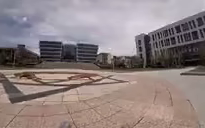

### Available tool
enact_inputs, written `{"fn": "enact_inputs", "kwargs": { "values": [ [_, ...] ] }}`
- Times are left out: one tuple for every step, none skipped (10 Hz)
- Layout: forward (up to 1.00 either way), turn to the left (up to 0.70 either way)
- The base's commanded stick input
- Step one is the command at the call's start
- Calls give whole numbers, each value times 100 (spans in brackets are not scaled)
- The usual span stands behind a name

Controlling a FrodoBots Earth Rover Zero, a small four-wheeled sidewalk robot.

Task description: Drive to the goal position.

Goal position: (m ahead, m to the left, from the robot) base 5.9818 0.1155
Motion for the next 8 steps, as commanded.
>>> {"fn": "enact_inputs", "kwargs": {
  "values": [
    [70,0],
    [70,0],
    [70,0],
    [70,0],
    [70,0],
    [70,0],
    [70,0],
    [70,0]
  ]
}}
